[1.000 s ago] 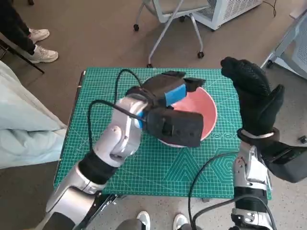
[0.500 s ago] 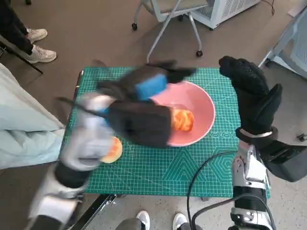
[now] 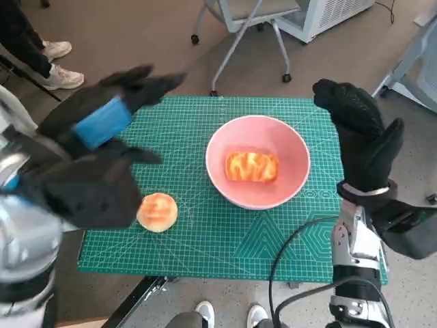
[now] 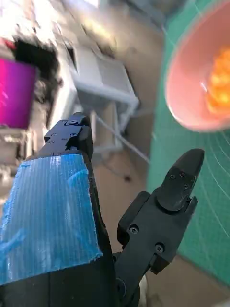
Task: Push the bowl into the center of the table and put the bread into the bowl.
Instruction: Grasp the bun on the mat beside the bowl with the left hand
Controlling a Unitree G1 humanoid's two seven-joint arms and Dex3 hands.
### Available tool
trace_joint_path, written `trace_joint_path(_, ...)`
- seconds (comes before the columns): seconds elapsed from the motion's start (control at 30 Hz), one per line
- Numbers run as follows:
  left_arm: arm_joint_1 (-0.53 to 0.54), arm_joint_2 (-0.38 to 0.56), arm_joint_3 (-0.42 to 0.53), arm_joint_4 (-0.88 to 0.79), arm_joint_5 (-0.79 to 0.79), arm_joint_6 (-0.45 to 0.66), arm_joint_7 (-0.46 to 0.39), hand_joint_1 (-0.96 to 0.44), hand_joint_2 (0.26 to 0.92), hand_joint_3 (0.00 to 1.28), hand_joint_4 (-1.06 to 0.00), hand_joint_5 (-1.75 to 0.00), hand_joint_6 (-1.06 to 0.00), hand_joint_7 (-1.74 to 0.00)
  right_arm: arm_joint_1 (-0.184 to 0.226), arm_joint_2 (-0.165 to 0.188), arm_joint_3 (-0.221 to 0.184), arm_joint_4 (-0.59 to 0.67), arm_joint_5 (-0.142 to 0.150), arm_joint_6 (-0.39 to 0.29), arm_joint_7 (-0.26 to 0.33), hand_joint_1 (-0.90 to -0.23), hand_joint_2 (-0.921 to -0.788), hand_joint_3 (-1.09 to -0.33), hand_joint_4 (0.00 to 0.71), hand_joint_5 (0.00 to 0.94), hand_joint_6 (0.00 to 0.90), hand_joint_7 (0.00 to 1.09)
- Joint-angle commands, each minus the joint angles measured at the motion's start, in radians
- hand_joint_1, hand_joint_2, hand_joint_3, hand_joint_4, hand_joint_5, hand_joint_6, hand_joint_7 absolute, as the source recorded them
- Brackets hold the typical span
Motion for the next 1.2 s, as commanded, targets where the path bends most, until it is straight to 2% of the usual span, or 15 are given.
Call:
trace_joint_path(0.03,0.078,0.039,0.028,-0.060,-0.027,-0.008,-0.012,-0.25,0.732,0.00,-0.17,-0.01,-0.34,-0.03,0.001,-0.001,0.003,0.017,0.017,0.023,0.019,-0.640,-0.921,-0.702,0.195,0.000,0.150,0.40)
trace_joint_path(0.23,0.158,0.055,0.039,-0.089,-0.058,-0.026,-0.003,-0.14,0.725,0.00,-0.18,-0.01,-0.34,-0.02,-0.005,0.001,0.005,0.012,0.017,0.035,0.024,-0.634,-0.921,-0.708,0.192,0.000,0.144,0.41)
trace_joint_path(0.37,0.191,0.068,0.028,-0.096,-0.056,-0.038,-0.002,0.01,0.723,0.00,-0.19,-0.01,-0.34,-0.01,-0.011,0.002,0.006,0.013,0.017,0.038,0.027,-0.633,-0.921,-0.713,0.189,0.000,0.139,0.42)
trace_joint_path(0.57,0.205,0.102,-0.019,-0.090,-0.029,-0.034,-0.030,0.16,0.755,0.02,-0.15,0.00,-0.32,0.00,-0.019,0.002,0.006,0.021,0.018,0.038,0.035,-0.633,-0.921,-0.718,0.187,0.000,0.130,0.43)
trace_joint_path(0.83,0.214,0.111,-0.070,-0.078,-0.031,-0.009,-0.056,0.17,0.763,0.02,-0.11,0.00,-0.29,0.00,-0.021,-0.002,0.003,0.027,0.013,0.030,0.040,-0.633,-0.921,-0.721,0.186,0.001,0.100,0.48)
trace_joint_path(1.2,0.253,0.083,-0.137,0.023,-0.015,-0.083,0.011,0.12,0.754,0.01,-0.12,0.00,-0.28,0.00,-0.021,-0.009,-0.003,0.038,0.013,0.024,0.051,-0.637,-0.921,-0.723,0.187,0.001,0.089,0.50)
